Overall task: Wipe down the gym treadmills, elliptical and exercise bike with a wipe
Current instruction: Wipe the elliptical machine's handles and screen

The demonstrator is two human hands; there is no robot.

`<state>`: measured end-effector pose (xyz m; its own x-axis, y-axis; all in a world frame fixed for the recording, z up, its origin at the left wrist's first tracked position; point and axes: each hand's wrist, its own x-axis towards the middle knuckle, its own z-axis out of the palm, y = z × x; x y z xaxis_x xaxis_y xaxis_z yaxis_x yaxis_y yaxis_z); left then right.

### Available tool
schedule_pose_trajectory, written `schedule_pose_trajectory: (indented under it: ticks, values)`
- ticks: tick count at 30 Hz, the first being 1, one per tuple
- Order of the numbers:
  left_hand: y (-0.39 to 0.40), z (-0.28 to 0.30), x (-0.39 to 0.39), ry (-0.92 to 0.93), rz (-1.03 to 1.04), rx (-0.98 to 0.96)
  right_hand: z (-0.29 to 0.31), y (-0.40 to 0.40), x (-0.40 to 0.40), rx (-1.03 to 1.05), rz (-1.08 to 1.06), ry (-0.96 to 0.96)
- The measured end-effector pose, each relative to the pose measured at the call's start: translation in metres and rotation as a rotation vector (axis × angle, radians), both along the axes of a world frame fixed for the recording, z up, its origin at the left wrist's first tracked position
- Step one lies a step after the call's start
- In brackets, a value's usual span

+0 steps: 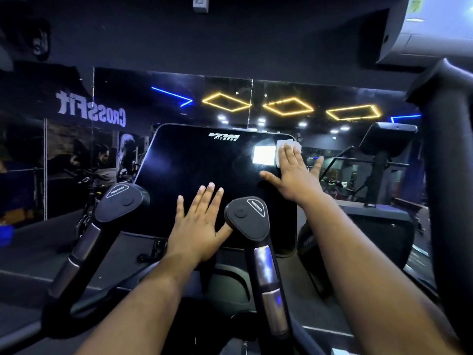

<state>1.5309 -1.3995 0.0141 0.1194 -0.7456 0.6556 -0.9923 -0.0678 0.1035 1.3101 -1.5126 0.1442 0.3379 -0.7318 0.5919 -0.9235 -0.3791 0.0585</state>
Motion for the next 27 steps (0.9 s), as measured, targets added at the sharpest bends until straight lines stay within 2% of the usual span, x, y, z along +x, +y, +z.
schedule_pose_trajectory:
  ticks: [2,5,7,13,18,20,25,27]
  values:
    - [-0.001,-0.001,0.000,0.001,-0.003,-0.002,-0.025,0.022,0.019,0.037,0.065,0.060]
    - [-0.003,-0.003,0.002,-0.007,0.000,-0.015,-0.070,0.060,0.039,-0.013,0.190,0.373]
    - [-0.005,-0.004,0.003,-0.016,0.001,-0.006,-0.079,0.072,0.025,-0.012,0.265,0.450]
    - [-0.002,-0.003,0.002,-0.008,-0.008,0.006,-0.085,0.070,-0.022,0.045,0.057,0.096]
    - [-0.002,-0.003,0.002,-0.012,-0.001,0.016,-0.135,0.119,-0.007,0.076,0.375,0.363]
    - [-0.001,-0.003,0.001,-0.010,-0.001,0.019,-0.122,0.105,-0.015,0.024,0.336,0.332]
    - [-0.001,-0.002,0.001,0.000,-0.003,0.032,-0.092,0.063,-0.019,-0.033,0.103,0.022]
    - [0.000,-0.002,0.001,0.001,-0.004,0.039,-0.104,0.073,-0.004,0.011,0.111,0.055]
